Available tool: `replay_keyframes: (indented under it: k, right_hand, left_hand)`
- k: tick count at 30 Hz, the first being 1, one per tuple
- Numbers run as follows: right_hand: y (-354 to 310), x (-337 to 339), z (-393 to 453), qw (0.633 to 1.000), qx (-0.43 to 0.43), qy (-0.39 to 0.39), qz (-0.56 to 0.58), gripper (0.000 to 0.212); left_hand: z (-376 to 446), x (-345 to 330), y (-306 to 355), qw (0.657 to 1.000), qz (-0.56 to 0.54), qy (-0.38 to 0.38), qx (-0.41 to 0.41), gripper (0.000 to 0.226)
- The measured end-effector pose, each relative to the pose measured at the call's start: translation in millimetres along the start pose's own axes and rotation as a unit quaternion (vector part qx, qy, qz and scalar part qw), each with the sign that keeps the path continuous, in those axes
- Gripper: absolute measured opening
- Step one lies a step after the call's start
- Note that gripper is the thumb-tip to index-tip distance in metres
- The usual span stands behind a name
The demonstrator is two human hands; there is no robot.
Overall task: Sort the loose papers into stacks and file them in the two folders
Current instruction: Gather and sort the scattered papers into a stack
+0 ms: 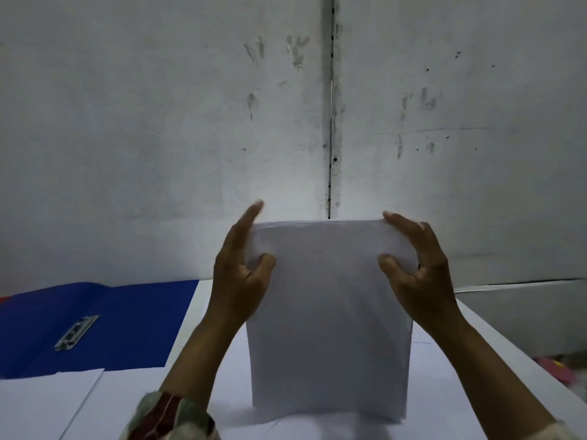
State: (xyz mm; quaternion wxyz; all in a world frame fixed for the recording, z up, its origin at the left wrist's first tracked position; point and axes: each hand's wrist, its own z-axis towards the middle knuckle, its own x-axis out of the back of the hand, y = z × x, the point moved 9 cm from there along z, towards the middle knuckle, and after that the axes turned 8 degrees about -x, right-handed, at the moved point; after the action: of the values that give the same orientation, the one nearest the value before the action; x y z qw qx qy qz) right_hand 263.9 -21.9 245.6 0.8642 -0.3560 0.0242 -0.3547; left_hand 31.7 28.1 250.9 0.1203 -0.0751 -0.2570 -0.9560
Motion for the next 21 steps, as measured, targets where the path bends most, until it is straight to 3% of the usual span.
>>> replay_keyframes:
  k: [4,12,17,21]
  right_hand:
    - [-1,5,4,1.000,0.021,0.014,-0.017,0.044]
    - [5,0,3,0.999,-0.033,-0.032,0.001,0.058]
    - [2,3,7,0.999,-0.029,-0.012,0.015,0.043]
    - [7,0,3,0.997,-0.056,-0.034,0.040,0.060]
  left_hand:
    - [6,6,-4,0.999,0.035,0.008,0.000,0.041]
    - [2,7,-10,0.999,0.017,0.016,0.023,0.041]
    - [1,7,-13,0.999,0.022,0.017,0.040,0.042]
    - [-1,9,-10,0.998,0.009,0.027,0.050,0.045]
